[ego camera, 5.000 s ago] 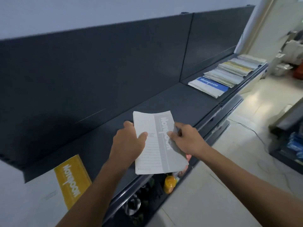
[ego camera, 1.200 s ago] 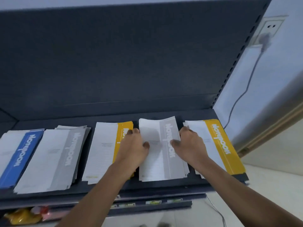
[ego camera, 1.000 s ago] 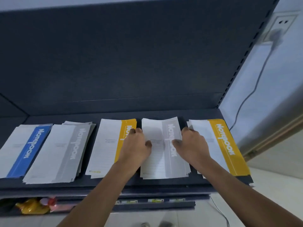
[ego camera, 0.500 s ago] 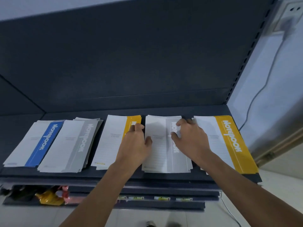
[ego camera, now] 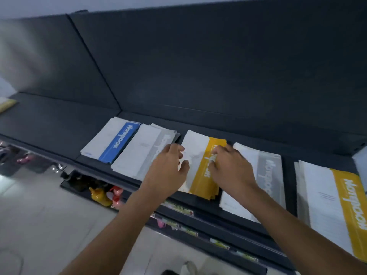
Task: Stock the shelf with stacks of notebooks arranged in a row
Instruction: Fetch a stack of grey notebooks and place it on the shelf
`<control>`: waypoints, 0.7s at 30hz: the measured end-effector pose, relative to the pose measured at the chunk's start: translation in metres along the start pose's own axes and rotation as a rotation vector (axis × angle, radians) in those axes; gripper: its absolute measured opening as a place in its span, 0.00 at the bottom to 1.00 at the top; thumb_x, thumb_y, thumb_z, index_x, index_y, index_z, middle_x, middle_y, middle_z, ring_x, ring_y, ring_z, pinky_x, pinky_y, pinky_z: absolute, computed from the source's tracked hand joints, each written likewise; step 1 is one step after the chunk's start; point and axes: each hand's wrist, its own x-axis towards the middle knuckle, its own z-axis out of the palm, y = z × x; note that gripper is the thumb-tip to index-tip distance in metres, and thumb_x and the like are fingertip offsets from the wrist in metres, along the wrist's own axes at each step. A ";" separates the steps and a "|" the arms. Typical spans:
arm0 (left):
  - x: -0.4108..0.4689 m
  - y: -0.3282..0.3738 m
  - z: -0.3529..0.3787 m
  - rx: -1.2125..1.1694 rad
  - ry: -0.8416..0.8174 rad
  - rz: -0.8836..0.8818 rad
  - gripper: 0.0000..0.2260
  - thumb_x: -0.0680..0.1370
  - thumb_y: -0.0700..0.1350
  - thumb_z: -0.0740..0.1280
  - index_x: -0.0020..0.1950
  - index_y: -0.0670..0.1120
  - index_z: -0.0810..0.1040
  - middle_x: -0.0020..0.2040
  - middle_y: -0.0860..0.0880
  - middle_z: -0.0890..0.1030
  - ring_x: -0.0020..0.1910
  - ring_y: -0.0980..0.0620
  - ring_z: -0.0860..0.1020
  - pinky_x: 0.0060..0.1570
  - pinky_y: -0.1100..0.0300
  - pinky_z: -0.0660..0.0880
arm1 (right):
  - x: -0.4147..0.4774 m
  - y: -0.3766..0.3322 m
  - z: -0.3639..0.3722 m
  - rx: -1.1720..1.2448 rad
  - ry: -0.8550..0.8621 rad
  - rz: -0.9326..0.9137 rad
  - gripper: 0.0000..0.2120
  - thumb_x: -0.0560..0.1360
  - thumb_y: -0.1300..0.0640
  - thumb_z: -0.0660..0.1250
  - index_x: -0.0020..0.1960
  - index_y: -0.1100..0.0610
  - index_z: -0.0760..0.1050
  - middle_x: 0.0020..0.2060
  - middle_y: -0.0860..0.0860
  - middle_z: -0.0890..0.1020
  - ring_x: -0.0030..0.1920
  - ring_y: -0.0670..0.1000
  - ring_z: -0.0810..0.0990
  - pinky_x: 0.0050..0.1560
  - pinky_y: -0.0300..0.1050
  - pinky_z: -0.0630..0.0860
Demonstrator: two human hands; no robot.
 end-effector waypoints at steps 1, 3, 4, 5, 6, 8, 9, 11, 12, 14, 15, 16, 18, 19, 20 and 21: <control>-0.002 -0.011 -0.009 0.000 0.015 -0.024 0.16 0.80 0.46 0.66 0.67 0.45 0.73 0.58 0.49 0.77 0.51 0.53 0.79 0.51 0.59 0.76 | 0.005 -0.015 0.004 0.003 -0.024 -0.042 0.15 0.81 0.51 0.60 0.66 0.52 0.73 0.61 0.49 0.75 0.60 0.53 0.76 0.49 0.48 0.76; -0.010 -0.037 -0.028 0.008 0.046 -0.075 0.16 0.80 0.47 0.66 0.67 0.46 0.73 0.57 0.50 0.77 0.50 0.53 0.79 0.51 0.57 0.77 | 0.013 -0.048 0.014 0.021 -0.067 -0.136 0.15 0.81 0.51 0.60 0.67 0.51 0.73 0.61 0.49 0.76 0.60 0.52 0.76 0.48 0.47 0.74; -0.015 -0.051 -0.038 0.016 0.057 -0.099 0.16 0.80 0.47 0.66 0.67 0.46 0.72 0.57 0.50 0.77 0.50 0.53 0.79 0.51 0.57 0.77 | 0.017 -0.066 0.019 0.032 -0.081 -0.180 0.15 0.81 0.51 0.60 0.66 0.51 0.73 0.59 0.48 0.76 0.59 0.52 0.77 0.48 0.47 0.74; -0.019 -0.065 -0.048 0.022 0.061 -0.124 0.16 0.80 0.48 0.65 0.67 0.47 0.72 0.57 0.51 0.77 0.50 0.54 0.78 0.51 0.59 0.76 | 0.020 -0.085 0.024 0.038 -0.095 -0.217 0.14 0.81 0.51 0.60 0.64 0.51 0.73 0.58 0.48 0.76 0.58 0.52 0.77 0.48 0.47 0.75; -0.023 -0.081 -0.057 0.026 0.062 -0.151 0.16 0.81 0.49 0.65 0.67 0.48 0.71 0.57 0.52 0.76 0.50 0.55 0.77 0.50 0.60 0.75 | 0.024 -0.105 0.030 0.040 -0.110 -0.252 0.13 0.80 0.51 0.60 0.63 0.51 0.73 0.57 0.48 0.76 0.57 0.53 0.78 0.49 0.48 0.76; -0.027 -0.114 -0.077 0.037 0.081 -0.190 0.15 0.81 0.50 0.64 0.67 0.48 0.71 0.58 0.53 0.75 0.50 0.56 0.77 0.50 0.62 0.74 | 0.032 -0.145 0.042 0.025 -0.142 -0.318 0.13 0.80 0.51 0.60 0.64 0.50 0.73 0.58 0.47 0.76 0.56 0.52 0.78 0.50 0.50 0.77; -0.028 -0.133 -0.087 0.034 0.098 -0.213 0.15 0.81 0.50 0.63 0.66 0.48 0.71 0.58 0.53 0.75 0.50 0.55 0.77 0.51 0.60 0.74 | 0.037 -0.166 0.048 0.018 -0.149 -0.343 0.13 0.81 0.50 0.59 0.64 0.50 0.72 0.58 0.46 0.75 0.56 0.51 0.78 0.51 0.49 0.77; -0.029 -0.169 -0.111 0.011 0.135 -0.257 0.14 0.80 0.49 0.63 0.65 0.48 0.72 0.59 0.52 0.75 0.51 0.53 0.77 0.54 0.56 0.76 | 0.047 -0.208 0.062 0.015 -0.152 -0.384 0.13 0.81 0.49 0.59 0.64 0.49 0.72 0.57 0.46 0.76 0.55 0.50 0.78 0.51 0.49 0.77; -0.031 -0.189 -0.122 0.005 0.150 -0.268 0.15 0.80 0.49 0.63 0.65 0.48 0.72 0.59 0.52 0.75 0.52 0.52 0.78 0.55 0.54 0.76 | 0.051 -0.229 0.070 0.014 -0.157 -0.402 0.13 0.81 0.49 0.60 0.64 0.50 0.72 0.57 0.45 0.76 0.54 0.50 0.78 0.50 0.49 0.77; -0.036 -0.224 -0.145 0.024 0.178 -0.276 0.14 0.80 0.48 0.62 0.65 0.47 0.73 0.59 0.51 0.75 0.54 0.51 0.77 0.56 0.53 0.76 | 0.059 -0.269 0.087 0.008 -0.175 -0.436 0.11 0.81 0.50 0.60 0.62 0.50 0.73 0.57 0.45 0.76 0.53 0.50 0.78 0.48 0.49 0.77; -0.040 -0.242 -0.156 0.035 0.192 -0.284 0.14 0.80 0.47 0.62 0.64 0.47 0.74 0.59 0.51 0.75 0.55 0.50 0.77 0.55 0.53 0.76 | 0.061 -0.288 0.095 0.009 -0.182 -0.449 0.11 0.81 0.50 0.61 0.62 0.50 0.74 0.57 0.45 0.76 0.52 0.51 0.78 0.47 0.49 0.77; -0.045 -0.263 -0.167 0.038 0.208 -0.298 0.12 0.80 0.47 0.61 0.62 0.46 0.74 0.58 0.50 0.75 0.54 0.49 0.77 0.55 0.53 0.75 | 0.063 -0.310 0.106 0.010 -0.193 -0.467 0.11 0.81 0.50 0.61 0.62 0.50 0.74 0.56 0.45 0.76 0.52 0.51 0.78 0.47 0.49 0.76; -0.055 -0.302 -0.185 0.047 0.209 -0.333 0.11 0.79 0.46 0.62 0.60 0.46 0.74 0.57 0.49 0.76 0.53 0.47 0.76 0.53 0.51 0.75 | 0.064 -0.348 0.124 0.022 -0.208 -0.492 0.11 0.81 0.50 0.62 0.62 0.49 0.74 0.55 0.45 0.76 0.52 0.51 0.77 0.48 0.49 0.76; -0.059 -0.320 -0.193 0.051 0.204 -0.350 0.11 0.79 0.46 0.62 0.60 0.46 0.74 0.56 0.49 0.75 0.52 0.48 0.76 0.53 0.51 0.76 | 0.064 -0.365 0.132 0.027 -0.216 -0.505 0.11 0.81 0.50 0.62 0.62 0.49 0.74 0.54 0.45 0.76 0.52 0.50 0.77 0.48 0.48 0.76; -0.063 -0.336 -0.201 0.048 0.202 -0.360 0.11 0.79 0.47 0.62 0.60 0.46 0.74 0.55 0.50 0.75 0.52 0.48 0.76 0.52 0.52 0.76 | 0.065 -0.381 0.139 0.027 -0.225 -0.521 0.11 0.81 0.49 0.62 0.62 0.49 0.74 0.54 0.45 0.76 0.52 0.50 0.77 0.48 0.48 0.75; -0.065 -0.350 -0.208 0.038 0.207 -0.370 0.11 0.79 0.47 0.62 0.60 0.46 0.74 0.55 0.50 0.75 0.51 0.49 0.76 0.52 0.52 0.76 | 0.067 -0.396 0.145 0.020 -0.233 -0.538 0.11 0.81 0.49 0.62 0.62 0.48 0.74 0.54 0.45 0.76 0.51 0.50 0.77 0.48 0.48 0.75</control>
